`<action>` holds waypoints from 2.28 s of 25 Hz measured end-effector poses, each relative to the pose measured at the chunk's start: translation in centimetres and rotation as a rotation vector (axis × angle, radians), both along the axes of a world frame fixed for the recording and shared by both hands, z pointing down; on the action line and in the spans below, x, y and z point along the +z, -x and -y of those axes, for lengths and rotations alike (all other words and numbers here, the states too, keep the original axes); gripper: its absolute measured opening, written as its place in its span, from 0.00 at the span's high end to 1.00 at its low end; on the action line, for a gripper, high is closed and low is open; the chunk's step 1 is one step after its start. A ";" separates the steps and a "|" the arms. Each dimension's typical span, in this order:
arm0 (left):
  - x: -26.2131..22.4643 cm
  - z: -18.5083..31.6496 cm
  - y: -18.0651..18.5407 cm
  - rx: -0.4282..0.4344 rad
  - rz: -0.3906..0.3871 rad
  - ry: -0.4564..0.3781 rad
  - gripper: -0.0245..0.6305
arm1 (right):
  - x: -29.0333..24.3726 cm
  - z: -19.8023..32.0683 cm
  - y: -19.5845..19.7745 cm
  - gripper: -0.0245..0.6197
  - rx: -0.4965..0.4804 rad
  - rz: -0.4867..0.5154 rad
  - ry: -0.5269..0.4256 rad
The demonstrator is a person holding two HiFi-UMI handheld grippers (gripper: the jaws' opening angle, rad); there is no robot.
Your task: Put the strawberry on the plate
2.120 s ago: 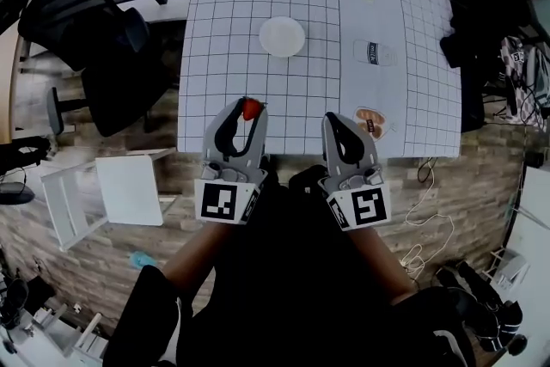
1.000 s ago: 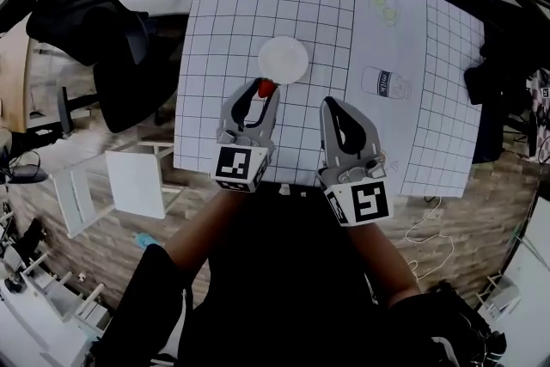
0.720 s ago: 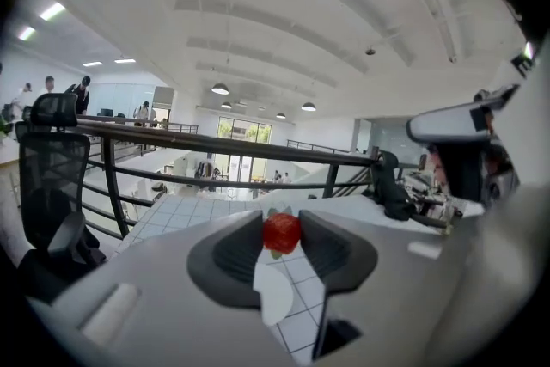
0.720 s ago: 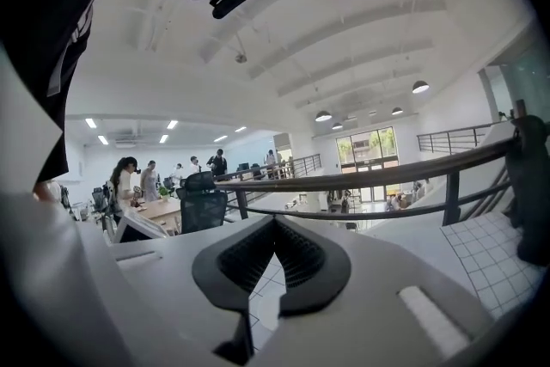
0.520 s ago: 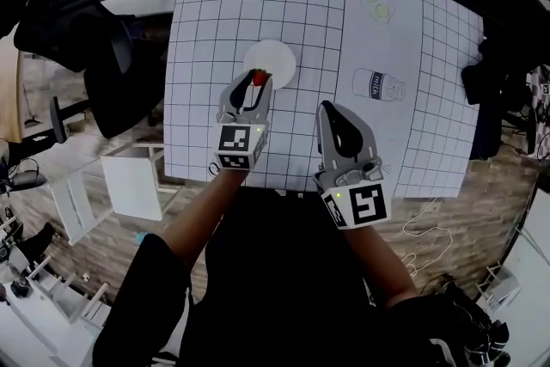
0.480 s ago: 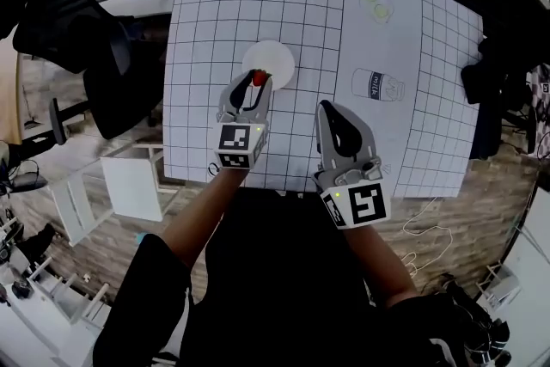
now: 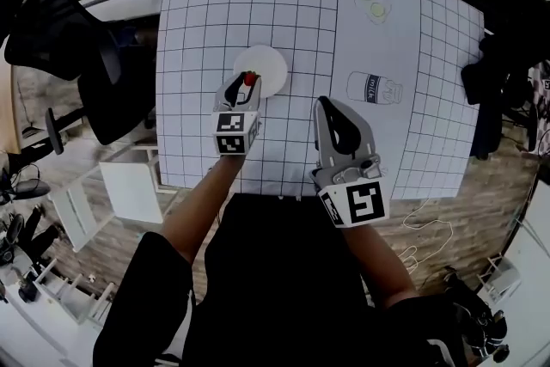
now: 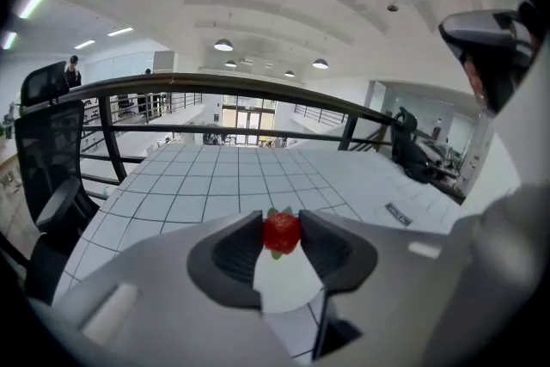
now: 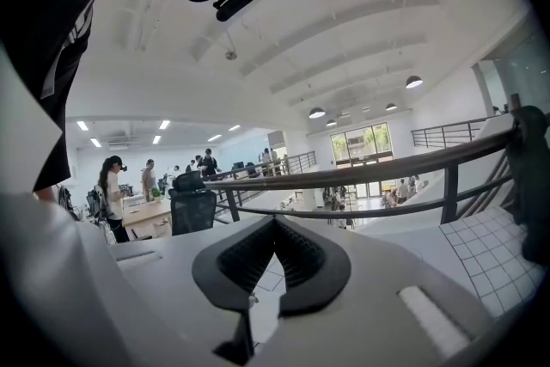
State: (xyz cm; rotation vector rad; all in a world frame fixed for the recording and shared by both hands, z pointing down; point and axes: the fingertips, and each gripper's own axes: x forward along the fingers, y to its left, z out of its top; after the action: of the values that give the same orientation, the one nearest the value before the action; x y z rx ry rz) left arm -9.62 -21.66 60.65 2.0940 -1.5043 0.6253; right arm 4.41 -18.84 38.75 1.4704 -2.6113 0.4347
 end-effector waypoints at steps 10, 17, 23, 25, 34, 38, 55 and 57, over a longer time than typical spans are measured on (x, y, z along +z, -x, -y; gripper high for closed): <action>4.0 0.9 -1.0 0.010 0.010 0.090 0.76 | 1.8 0.6 -1.1 0.97 0.021 -0.007 0.034; 6.1 1.2 -1.6 0.007 0.021 0.132 0.76 | 2.3 0.7 -2.9 0.97 0.050 -0.008 0.044; 7.6 1.7 -1.4 -0.007 0.035 0.181 0.76 | 3.1 0.7 -4.0 0.97 0.065 0.007 0.059; 8.0 1.7 -1.5 -0.004 0.041 0.192 0.76 | 3.2 0.7 -4.2 0.97 0.067 0.011 0.060; 9.3 1.7 -1.3 0.024 0.067 0.239 0.75 | 3.4 0.9 -4.3 0.97 0.050 0.032 0.055; 9.4 1.7 -1.4 0.030 0.067 0.249 0.76 | 3.5 1.0 -4.7 0.97 0.060 0.046 0.061; 9.9 1.7 -1.2 0.025 0.071 0.263 0.71 | 3.4 0.6 -4.9 0.97 0.064 0.061 0.072; 9.7 1.6 -1.1 0.027 0.073 0.260 0.71 | 3.4 0.5 -4.8 0.97 0.063 0.060 0.074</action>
State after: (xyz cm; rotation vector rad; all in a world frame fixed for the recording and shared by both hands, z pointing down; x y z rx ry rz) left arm -8.53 -23.25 70.37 1.9132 -1.3538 0.8660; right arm 9.23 -19.36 42.20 1.5422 -2.5691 0.5842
